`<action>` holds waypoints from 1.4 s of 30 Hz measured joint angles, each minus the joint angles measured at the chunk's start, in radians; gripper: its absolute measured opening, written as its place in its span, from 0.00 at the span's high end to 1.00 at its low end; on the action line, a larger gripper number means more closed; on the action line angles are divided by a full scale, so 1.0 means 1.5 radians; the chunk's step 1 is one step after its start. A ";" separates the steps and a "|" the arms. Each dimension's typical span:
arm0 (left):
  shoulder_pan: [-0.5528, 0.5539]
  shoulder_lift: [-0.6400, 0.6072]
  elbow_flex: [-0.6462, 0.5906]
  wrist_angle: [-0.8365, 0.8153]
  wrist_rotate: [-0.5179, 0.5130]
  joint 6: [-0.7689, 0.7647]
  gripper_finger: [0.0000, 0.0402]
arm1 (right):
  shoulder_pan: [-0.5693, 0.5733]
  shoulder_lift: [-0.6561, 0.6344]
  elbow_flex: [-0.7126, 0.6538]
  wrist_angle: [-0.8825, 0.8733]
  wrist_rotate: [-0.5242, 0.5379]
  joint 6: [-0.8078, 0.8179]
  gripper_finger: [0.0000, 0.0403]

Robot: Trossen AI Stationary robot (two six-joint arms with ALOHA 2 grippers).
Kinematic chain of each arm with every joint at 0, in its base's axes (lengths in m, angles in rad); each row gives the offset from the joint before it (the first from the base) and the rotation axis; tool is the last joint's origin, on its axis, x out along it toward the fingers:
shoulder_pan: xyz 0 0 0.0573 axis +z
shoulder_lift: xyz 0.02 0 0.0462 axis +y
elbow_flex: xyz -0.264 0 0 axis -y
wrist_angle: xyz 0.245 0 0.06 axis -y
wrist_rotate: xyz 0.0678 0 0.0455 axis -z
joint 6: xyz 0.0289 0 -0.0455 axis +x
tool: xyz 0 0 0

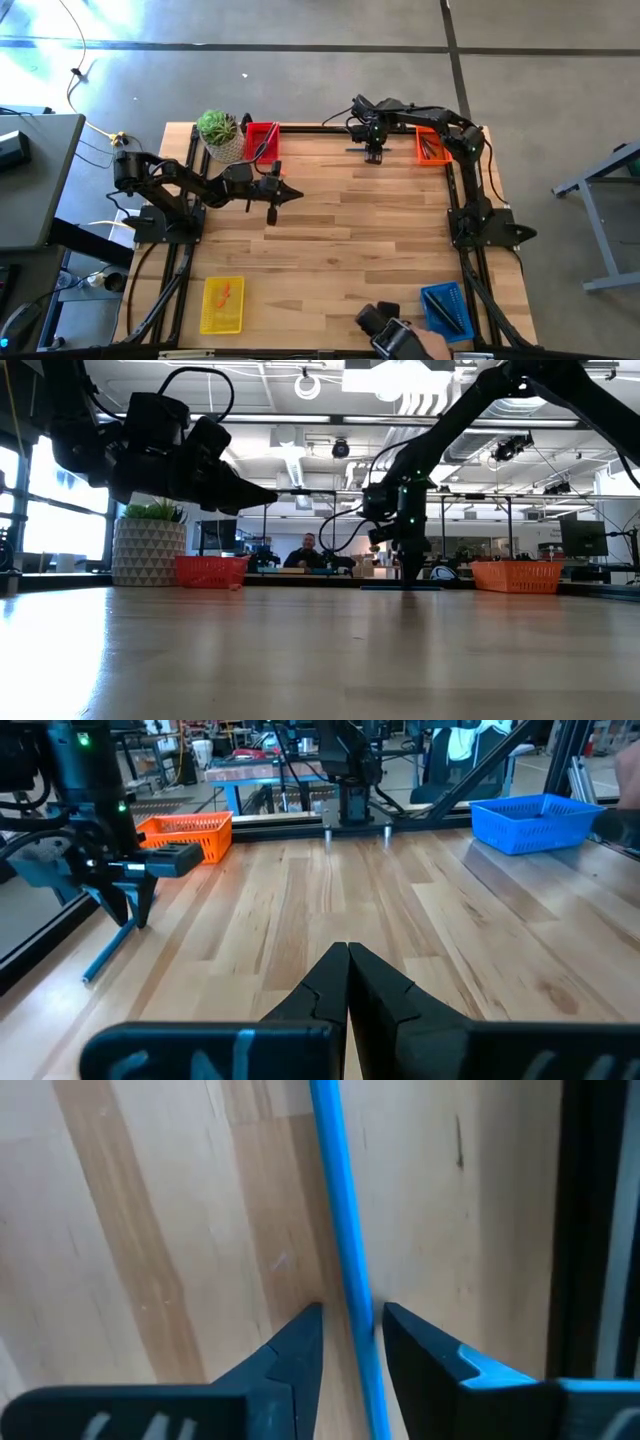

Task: Sort crayons/erasers/pens/pencils in bins
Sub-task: Put the blue pencil into the red bin

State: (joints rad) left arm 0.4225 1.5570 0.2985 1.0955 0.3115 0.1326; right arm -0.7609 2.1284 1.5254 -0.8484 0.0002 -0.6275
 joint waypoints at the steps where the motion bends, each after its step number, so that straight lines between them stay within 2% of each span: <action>1: 0.000 0.000 0.000 0.000 0.000 0.002 1.00 | 0.000 0.002 0.001 0.000 0.000 0.003 0.76; 7: 0.000 0.000 0.000 0.000 0.000 0.007 1.00 | 0.001 0.004 0.001 -0.001 -0.008 0.012 0.79; 15: 0.003 0.000 0.000 -0.004 -0.006 0.007 1.00 | 0.009 0.005 0.001 -0.008 -0.022 0.017 0.98; 21: 0.029 0.000 0.000 -0.030 -0.008 0.007 1.00 | 0.025 -0.005 -0.002 -0.020 -0.008 0.049 0.97; 27: 0.055 -0.002 -0.004 -0.035 -0.007 0.002 1.00 | 0.058 -0.037 -0.004 -0.068 -0.046 0.080 0.98; 33: 0.095 -0.002 -0.004 -0.040 0.006 -0.034 1.00 | 0.137 -0.069 -0.004 -0.077 -0.042 0.088 0.98; 37: 0.124 -0.002 -0.004 -0.086 0.013 -0.034 1.00 | 0.202 -0.084 -0.003 -0.071 -0.037 0.078 0.98; 42: 0.156 -0.002 -0.005 -0.154 0.035 -0.040 1.00 | 0.293 -0.094 -0.003 -0.056 0.008 0.029 0.98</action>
State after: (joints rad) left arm 0.6568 1.5536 0.2916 0.8652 0.3646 0.0727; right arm -0.3211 1.9877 1.5211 -0.9329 0.0121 -0.5833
